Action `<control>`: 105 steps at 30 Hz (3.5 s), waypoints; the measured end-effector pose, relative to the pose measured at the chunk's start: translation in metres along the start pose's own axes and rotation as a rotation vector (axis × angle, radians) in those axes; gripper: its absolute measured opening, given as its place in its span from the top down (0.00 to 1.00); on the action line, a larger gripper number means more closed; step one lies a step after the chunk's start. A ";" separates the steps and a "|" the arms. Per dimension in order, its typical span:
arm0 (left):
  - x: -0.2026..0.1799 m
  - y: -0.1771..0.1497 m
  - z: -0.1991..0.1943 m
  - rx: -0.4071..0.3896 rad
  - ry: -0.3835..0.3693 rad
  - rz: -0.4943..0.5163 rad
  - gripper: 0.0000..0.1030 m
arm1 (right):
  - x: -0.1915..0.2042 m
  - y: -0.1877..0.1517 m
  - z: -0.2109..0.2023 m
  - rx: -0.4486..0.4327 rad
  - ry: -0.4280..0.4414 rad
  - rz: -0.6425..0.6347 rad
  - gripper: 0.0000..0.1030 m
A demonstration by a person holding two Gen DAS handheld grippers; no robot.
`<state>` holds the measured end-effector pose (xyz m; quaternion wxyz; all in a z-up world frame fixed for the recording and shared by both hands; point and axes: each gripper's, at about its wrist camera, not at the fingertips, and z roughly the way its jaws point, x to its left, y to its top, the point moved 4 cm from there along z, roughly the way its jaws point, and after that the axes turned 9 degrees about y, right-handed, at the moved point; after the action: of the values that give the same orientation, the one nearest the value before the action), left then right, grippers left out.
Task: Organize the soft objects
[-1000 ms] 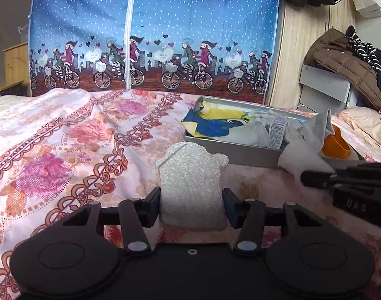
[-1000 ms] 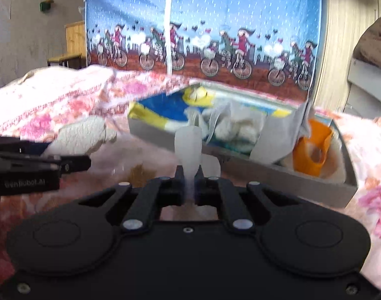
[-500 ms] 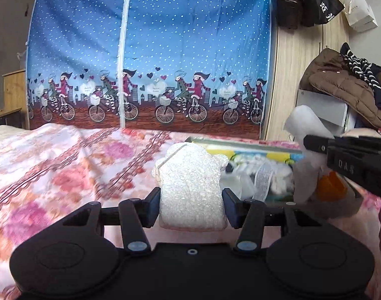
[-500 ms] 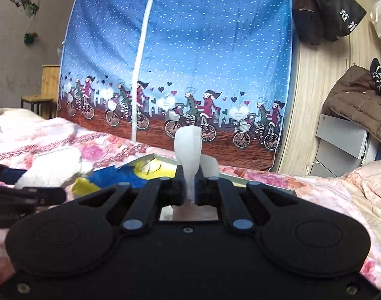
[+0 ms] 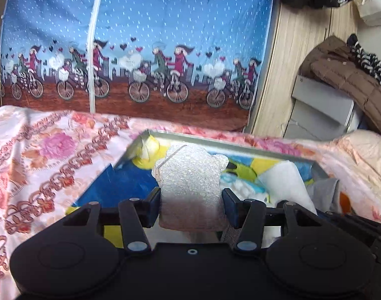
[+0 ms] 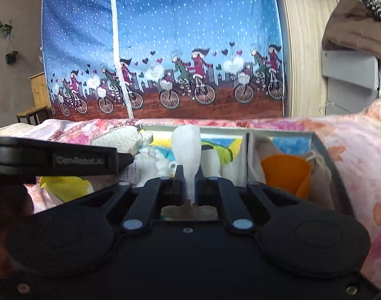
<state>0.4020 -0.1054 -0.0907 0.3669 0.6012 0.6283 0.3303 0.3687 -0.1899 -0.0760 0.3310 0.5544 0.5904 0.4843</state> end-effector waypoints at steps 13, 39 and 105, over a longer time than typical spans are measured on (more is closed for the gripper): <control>0.009 0.004 0.011 0.111 0.028 -0.075 0.41 | 0.000 -0.002 -0.020 -0.041 -0.043 0.013 0.53; 0.059 0.048 -0.180 -0.290 0.070 -0.147 0.01 | 0.054 0.073 -0.140 -0.150 -0.107 -0.103 0.00; 0.107 -0.114 -0.285 -0.041 0.050 0.001 0.01 | 0.122 -0.066 -0.250 0.075 -0.224 0.116 0.00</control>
<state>0.0979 0.0018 -0.0485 0.3631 0.5854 0.6300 0.3584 0.0946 -0.1164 -0.0418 0.3454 0.6502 0.5342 0.4154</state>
